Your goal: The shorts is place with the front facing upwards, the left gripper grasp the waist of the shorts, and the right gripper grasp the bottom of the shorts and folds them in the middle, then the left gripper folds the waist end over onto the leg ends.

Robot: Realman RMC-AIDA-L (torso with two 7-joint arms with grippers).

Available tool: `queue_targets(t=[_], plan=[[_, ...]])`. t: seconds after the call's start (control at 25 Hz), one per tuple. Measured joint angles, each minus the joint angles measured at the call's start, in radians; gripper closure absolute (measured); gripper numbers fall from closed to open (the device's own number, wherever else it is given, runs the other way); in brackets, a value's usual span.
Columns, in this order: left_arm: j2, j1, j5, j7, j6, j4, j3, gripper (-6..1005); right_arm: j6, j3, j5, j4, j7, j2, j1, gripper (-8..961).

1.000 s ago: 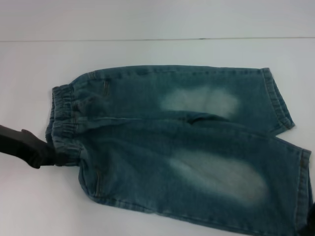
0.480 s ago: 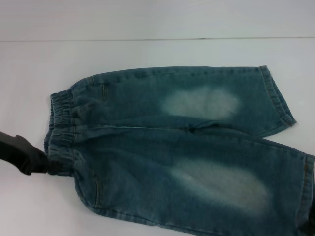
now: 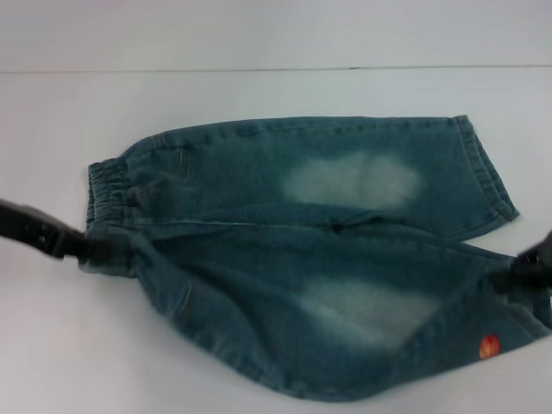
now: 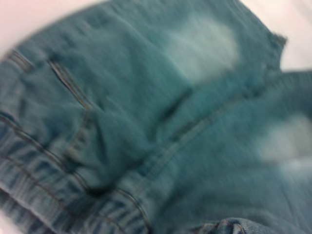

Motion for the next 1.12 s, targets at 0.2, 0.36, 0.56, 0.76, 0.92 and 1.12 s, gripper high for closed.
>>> queue_targets(t=[0.2, 0.36, 0.56, 0.76, 0.92, 1.12], plan=[[0.003, -0.004, -0.001, -0.035, -0.085, -0.002, -0.043, 954, 0.126, 0.028, 0.102, 0.043, -0.016, 0.001, -0.038, 916], [0.008, 0.001, -0.001, -0.038, -0.115, -0.004, -0.068, 954, 0.218, 0.053, 0.220, 0.101, -0.068, 0.001, -0.076, 916], [0.013, 0.002, -0.001, -0.040, -0.138, -0.012, -0.079, 954, 0.287, 0.088, 0.347, 0.150, -0.134, 0.000, -0.119, 917], [0.009, 0.003, -0.010, -0.047, -0.163, -0.015, -0.081, 954, 0.328, 0.094, 0.430, 0.160, -0.170, 0.012, -0.143, 917], [0.006, 0.003, -0.070, -0.061, -0.174, -0.016, -0.082, 953, 0.383, 0.098, 0.489, 0.192, -0.202, 0.014, -0.160, 917], [0.011, 0.003, -0.091, -0.082, -0.234, -0.043, -0.101, 953, 0.432, 0.135, 0.533, 0.233, -0.244, 0.016, -0.170, 917]])
